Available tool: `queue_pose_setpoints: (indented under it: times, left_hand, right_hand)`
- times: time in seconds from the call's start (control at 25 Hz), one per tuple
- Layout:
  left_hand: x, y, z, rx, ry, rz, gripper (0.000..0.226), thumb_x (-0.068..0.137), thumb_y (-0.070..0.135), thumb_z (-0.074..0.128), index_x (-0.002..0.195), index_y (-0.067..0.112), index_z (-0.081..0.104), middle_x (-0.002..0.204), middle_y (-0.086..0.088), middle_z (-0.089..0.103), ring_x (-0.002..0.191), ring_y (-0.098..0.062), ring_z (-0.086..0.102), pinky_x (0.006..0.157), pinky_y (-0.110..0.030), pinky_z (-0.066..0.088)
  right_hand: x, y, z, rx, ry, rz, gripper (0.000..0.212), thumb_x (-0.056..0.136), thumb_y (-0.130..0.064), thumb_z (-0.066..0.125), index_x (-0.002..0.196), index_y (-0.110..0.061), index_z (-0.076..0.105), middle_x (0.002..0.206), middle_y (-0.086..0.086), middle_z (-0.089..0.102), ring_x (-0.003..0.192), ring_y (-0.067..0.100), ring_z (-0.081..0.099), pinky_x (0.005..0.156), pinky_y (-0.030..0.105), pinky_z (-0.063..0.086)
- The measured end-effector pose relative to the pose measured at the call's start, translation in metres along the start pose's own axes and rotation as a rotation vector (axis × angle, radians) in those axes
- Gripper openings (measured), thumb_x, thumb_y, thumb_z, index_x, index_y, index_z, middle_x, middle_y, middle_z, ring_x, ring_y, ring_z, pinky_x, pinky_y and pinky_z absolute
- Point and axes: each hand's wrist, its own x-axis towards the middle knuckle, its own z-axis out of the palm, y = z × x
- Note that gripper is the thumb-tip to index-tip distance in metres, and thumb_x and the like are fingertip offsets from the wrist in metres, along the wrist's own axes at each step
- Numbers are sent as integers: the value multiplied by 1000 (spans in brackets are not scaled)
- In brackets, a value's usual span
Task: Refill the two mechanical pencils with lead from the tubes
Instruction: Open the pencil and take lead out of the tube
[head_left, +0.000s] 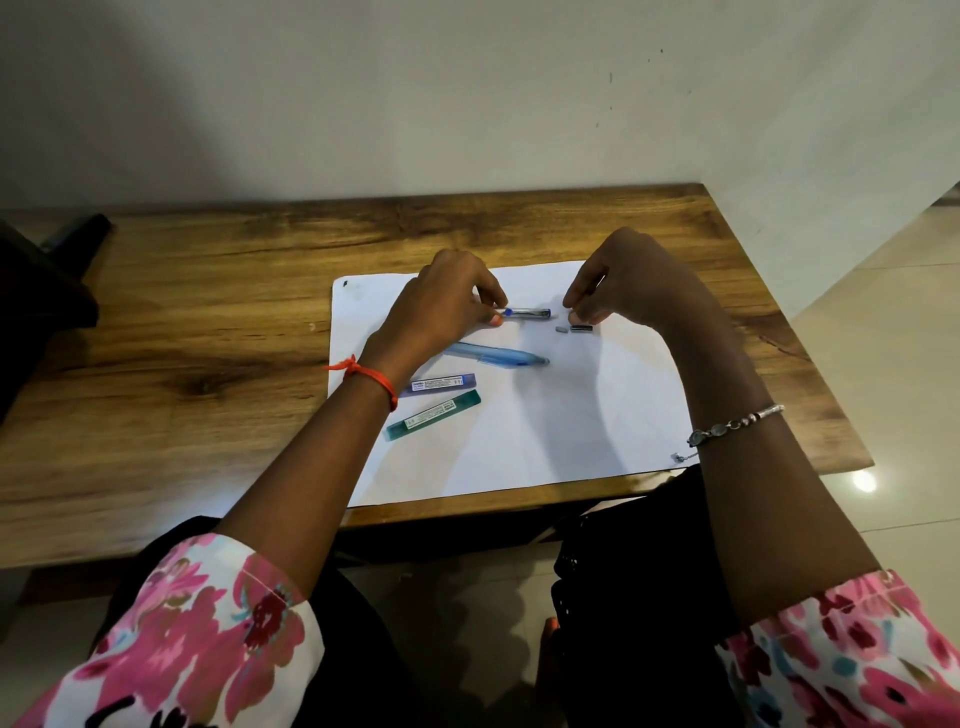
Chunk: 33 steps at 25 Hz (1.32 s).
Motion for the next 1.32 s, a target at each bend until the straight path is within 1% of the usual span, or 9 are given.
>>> queue_pose_setpoints:
  times: [0.16,0.36,0.48,0.56,0.76,0.84,1.0,1.12,1.32]
  left_hand:
    - [0,-4,-4,-28,-11,-13,28,70,19,77,97,11,72,87,3,60,81,-14,51,73,-27,43]
    - [-3,-1,-11,-49,-34,-26,33,73,19,76,103,8,70,99,-5,68,85,-12,50,73,-23,37]
    - [-7,0,-19,-72,-45,-36,33,74,19,74,105,8,69,106,-9,68,84,-11,53,73,-23,38]
    - [-8,1,-25,-72,-26,-37,31,78,19,71,106,8,68,109,-9,68,85,-11,53,72,-22,38]
    - [-9,-1,-37,-128,64,-70,24,82,16,66,103,7,69,106,-11,70,82,-11,55,58,-8,39]
    - [-10,0,-38,-137,78,-77,23,82,16,66,102,7,70,104,-12,70,81,-11,56,63,-15,41]
    - [-12,5,-36,-138,76,-72,25,84,15,63,107,5,67,110,-13,68,86,-11,55,76,-23,41]
    - [-13,6,-36,-140,82,-62,25,84,14,64,107,5,67,111,-12,68,86,-10,54,75,-22,40]
    - [-13,4,-38,-161,101,-50,23,83,11,64,105,4,68,104,-11,68,82,-9,53,63,-13,37]
  right_hand:
    - [2,1,1,-19,1,-15,24,67,6,76,90,2,73,61,3,60,49,4,56,40,5,37]
    - [4,5,-1,-50,15,-46,25,66,5,76,90,1,74,60,4,59,53,8,51,38,5,34]
    - [4,2,0,-38,34,-81,23,66,2,78,89,1,74,50,-8,59,47,4,52,44,11,38]
    - [1,-4,0,11,34,-194,19,66,-3,80,84,-2,76,42,-16,58,43,-2,51,45,9,37]
    - [-15,-41,26,24,-373,-458,12,69,-11,80,80,-12,77,53,-12,63,46,4,45,48,11,33]
    - [-15,-52,37,-33,-485,-500,14,72,-12,79,85,-14,77,50,-18,62,48,3,49,49,10,35]
    - [-16,-60,48,-112,-543,-463,22,74,-15,77,96,-12,74,43,-22,55,49,-9,50,50,6,36]
    - [-17,-65,56,-184,-542,-492,23,74,-16,77,97,-12,75,57,-17,54,53,-12,50,50,5,36]
    - [-15,-69,66,-271,-509,-528,24,74,-18,77,97,-11,75,72,-7,58,63,4,49,56,6,37]
